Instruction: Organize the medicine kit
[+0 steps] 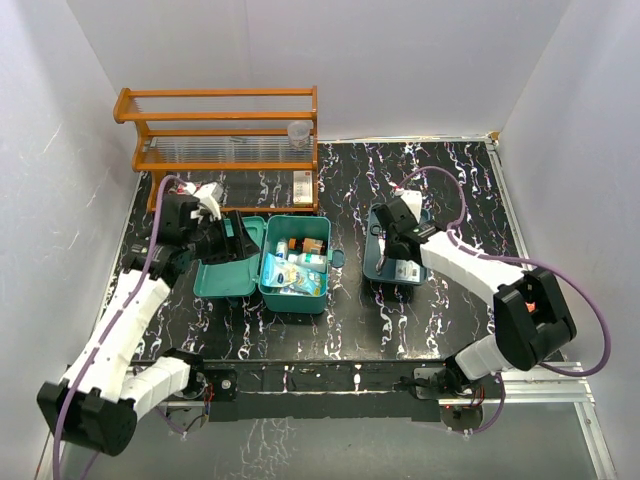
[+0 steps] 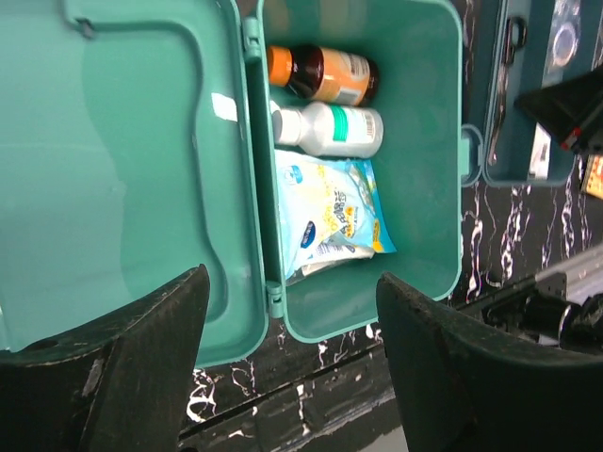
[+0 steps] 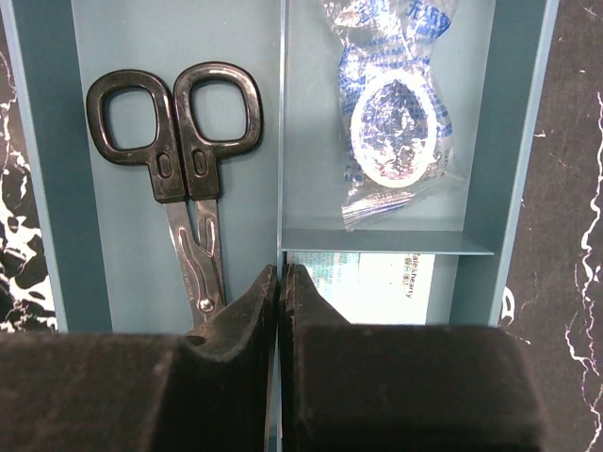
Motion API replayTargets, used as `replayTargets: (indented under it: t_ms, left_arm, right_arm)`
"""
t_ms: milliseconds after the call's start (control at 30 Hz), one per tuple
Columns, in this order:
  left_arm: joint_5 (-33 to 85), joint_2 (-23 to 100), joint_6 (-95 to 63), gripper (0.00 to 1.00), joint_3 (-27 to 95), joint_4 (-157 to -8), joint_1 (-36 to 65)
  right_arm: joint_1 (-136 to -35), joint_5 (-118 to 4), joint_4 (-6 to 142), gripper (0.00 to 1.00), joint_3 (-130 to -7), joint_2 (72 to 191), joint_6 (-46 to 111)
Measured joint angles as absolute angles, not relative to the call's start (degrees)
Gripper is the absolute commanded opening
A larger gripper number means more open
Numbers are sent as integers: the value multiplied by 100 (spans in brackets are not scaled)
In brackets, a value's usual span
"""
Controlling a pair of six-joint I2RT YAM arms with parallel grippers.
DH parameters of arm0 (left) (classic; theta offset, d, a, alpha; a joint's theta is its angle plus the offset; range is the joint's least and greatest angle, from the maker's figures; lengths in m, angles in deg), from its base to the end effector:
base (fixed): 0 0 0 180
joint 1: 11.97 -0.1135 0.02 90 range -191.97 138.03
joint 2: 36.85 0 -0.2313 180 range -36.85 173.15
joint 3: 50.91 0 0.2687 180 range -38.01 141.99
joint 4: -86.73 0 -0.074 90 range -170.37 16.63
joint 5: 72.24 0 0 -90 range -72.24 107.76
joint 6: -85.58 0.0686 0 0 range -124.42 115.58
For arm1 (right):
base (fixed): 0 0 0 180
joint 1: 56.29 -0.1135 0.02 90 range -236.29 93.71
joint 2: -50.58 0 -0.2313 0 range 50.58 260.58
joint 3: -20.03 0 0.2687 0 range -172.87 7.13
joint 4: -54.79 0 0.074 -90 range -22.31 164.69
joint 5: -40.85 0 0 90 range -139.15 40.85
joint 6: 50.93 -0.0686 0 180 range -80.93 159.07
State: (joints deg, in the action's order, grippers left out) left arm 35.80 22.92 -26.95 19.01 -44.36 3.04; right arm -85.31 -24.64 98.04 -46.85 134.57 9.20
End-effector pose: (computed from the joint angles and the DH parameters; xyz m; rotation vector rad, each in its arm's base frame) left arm 0.2617 -0.0922 0.2735 0.0239 2.3035 -0.6997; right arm 0.2937 0.1304 0.1459 0.1612 2.4837 -0.1468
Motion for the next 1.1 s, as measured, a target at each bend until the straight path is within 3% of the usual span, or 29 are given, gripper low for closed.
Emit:
replayTargets:
  t_ms: [267,533,800,1100]
  left_arm:
    - [2901,1070,-3044,77,1901,-4246,304]
    - [2717,668,-3237,80,1992,-3754,304]
    - [2457,305,-3315,98,2371,-3304,304]
    - [1836,-198,-3298,99,2825,-2777,304]
  right_arm:
    - [-8550,-2848,10713,0,-5334,13120,767]
    - [-8889,-2949,11541,0,-6604,13050,418]
    - [-9958,-2715,12285,0,-8149,14032,-83]
    - [-11033,-2243,12846,0,-9382,15225,-894]
